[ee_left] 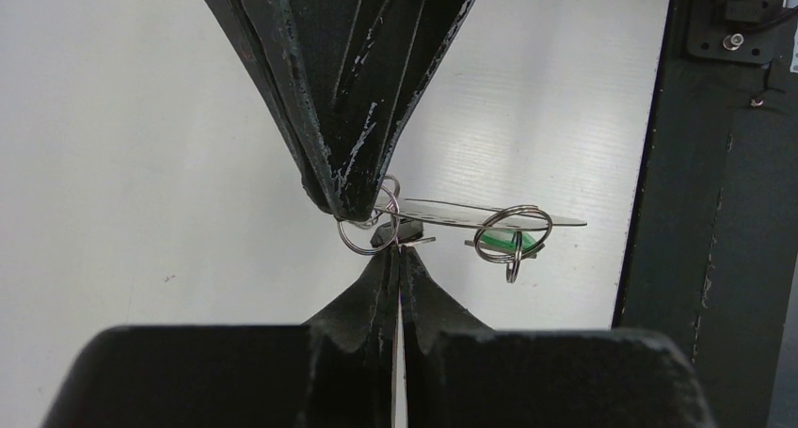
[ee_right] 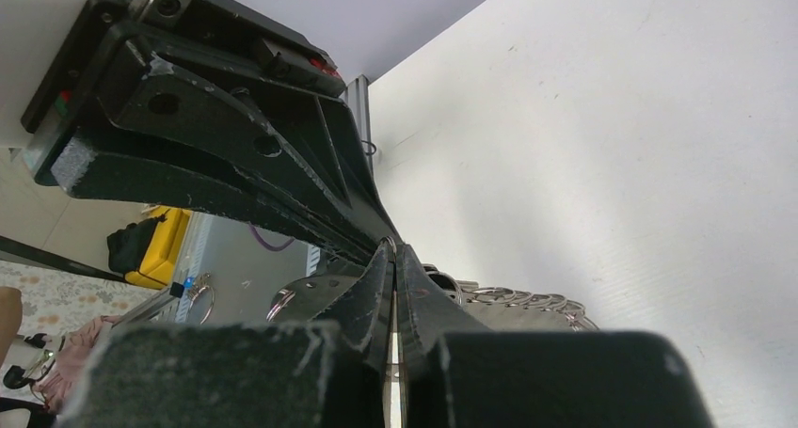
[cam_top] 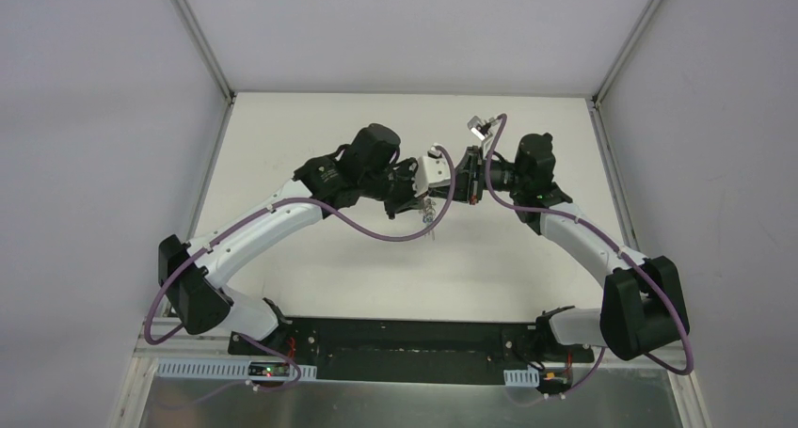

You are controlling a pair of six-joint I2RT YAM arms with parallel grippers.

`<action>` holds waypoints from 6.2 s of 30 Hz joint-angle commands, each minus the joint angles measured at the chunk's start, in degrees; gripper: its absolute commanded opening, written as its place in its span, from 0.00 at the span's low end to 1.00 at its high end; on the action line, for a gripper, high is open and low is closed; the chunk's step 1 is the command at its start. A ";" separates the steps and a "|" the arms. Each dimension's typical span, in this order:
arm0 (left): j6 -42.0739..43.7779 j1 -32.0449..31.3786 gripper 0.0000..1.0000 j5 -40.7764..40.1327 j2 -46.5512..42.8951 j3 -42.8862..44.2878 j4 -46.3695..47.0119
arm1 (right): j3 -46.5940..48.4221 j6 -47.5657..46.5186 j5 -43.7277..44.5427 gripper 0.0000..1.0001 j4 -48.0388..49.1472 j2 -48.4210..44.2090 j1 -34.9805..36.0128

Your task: Put the keys on the keyring

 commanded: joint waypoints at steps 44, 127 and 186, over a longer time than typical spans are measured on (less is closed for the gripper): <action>-18.20 6.82 0.14 22.42 5.12 3.30 5.63 | -1.86 -7.31 -8.69 0.00 2.02 -3.81 -1.35; -9.46 4.61 0.00 19.24 4.02 9.13 -9.58 | 8.85 -33.32 -4.91 0.27 -27.52 -3.12 5.61; -21.55 10.57 0.18 25.91 -0.71 -1.59 12.03 | -0.96 2.36 -8.41 0.00 10.85 -2.70 -0.44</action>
